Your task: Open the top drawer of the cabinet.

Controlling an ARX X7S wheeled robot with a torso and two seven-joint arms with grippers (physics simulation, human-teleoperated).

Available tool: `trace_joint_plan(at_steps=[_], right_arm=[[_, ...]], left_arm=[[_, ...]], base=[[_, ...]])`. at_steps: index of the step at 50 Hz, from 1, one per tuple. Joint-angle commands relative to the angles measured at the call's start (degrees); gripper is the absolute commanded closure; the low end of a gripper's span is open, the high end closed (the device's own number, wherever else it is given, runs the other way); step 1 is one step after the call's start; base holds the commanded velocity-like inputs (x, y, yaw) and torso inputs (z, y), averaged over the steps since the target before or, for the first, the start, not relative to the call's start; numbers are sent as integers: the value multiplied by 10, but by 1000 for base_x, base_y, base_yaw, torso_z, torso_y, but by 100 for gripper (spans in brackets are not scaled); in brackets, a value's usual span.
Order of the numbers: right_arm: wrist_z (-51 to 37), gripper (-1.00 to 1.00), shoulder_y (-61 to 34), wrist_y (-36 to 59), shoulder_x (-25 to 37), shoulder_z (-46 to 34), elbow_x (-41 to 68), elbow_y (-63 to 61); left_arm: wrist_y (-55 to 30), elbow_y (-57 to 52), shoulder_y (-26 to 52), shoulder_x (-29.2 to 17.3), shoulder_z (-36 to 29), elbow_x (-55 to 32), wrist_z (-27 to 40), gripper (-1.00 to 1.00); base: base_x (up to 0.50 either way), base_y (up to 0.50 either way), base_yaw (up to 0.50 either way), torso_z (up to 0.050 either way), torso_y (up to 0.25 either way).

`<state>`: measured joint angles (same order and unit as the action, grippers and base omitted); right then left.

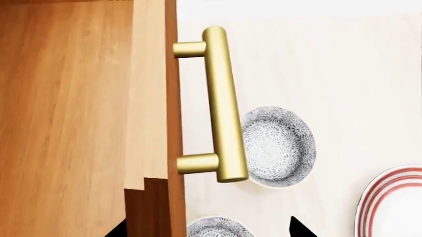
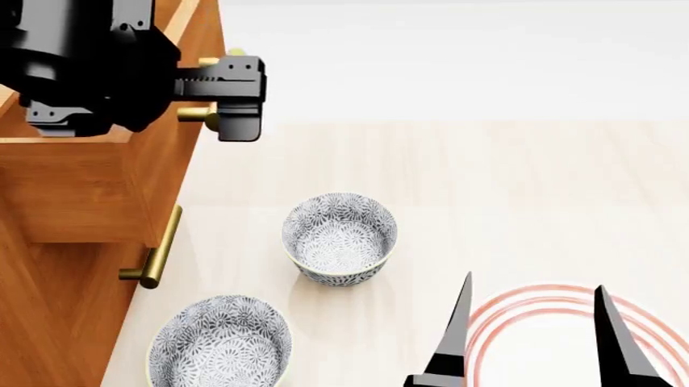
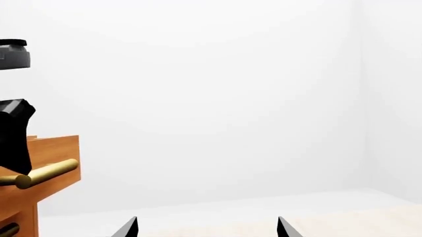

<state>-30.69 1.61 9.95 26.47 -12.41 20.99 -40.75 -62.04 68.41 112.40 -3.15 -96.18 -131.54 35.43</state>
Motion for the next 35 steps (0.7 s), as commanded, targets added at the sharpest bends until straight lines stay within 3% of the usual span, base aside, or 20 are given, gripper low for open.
trace_joint_plan(at_steps=[1, 35], right_arm=[[13, -100, -1, -7, -6, 6, -5, 4], [8, -100, 2, -10, -1, 6, -2, -1]], left_arm=[[30, -38, 0, 1, 36, -20, 7, -100], [77, -159, -7, -17, 81, -59, 65, -100]], base=[[0, 0, 0, 0, 0], [0, 0, 0, 0, 2]])
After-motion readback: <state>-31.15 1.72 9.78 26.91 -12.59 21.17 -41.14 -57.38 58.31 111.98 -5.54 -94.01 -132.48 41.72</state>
